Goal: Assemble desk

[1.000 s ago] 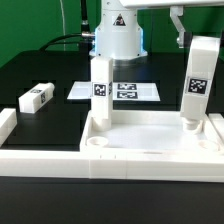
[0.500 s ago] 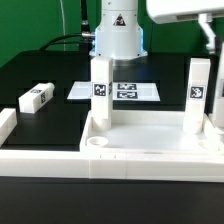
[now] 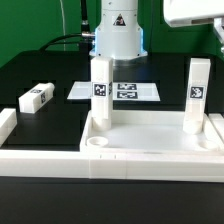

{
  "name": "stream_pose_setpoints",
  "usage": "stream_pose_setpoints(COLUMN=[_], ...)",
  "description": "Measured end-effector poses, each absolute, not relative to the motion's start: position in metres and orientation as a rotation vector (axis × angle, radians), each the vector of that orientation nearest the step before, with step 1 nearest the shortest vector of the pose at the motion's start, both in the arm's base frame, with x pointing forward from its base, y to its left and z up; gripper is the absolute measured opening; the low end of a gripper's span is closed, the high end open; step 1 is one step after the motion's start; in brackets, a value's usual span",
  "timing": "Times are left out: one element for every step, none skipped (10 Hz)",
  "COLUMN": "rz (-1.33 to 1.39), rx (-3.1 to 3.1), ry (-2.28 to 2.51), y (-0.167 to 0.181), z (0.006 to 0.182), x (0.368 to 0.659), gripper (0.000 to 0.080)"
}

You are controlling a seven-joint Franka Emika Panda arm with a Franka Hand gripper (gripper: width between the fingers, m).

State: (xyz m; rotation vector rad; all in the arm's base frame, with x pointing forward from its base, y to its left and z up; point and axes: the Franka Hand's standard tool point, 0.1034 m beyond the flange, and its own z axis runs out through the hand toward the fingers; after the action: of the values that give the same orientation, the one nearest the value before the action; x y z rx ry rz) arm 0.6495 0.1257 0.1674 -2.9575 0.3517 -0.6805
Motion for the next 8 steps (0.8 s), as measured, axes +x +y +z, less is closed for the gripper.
stream_pose_setpoints(rz=[-0.684, -0.685, -0.686, -0.683, -0.681, -0.680, -0.680, -0.679], rx=[-2.969, -2.999, -3.014, -3.023, -3.028, -3.027, -3.027, -3.028], ry=[0.312, 0.202, 0.147, 0.130, 0.133, 0.127, 0.126, 0.127], y=[0.125, 0.123, 0.119, 0.112, 0.106, 0.109, 0.109, 0.109], z=[0.167, 0.167, 0.168, 0.167, 0.165, 0.165, 0.165, 0.165], x=[0.649, 0.643, 0.640, 0.637, 0.637, 0.637, 0.637, 0.637], gripper=[0.0295, 0.0295, 0.0295, 0.0295, 0.0295, 0.0295, 0.0295, 0.0295])
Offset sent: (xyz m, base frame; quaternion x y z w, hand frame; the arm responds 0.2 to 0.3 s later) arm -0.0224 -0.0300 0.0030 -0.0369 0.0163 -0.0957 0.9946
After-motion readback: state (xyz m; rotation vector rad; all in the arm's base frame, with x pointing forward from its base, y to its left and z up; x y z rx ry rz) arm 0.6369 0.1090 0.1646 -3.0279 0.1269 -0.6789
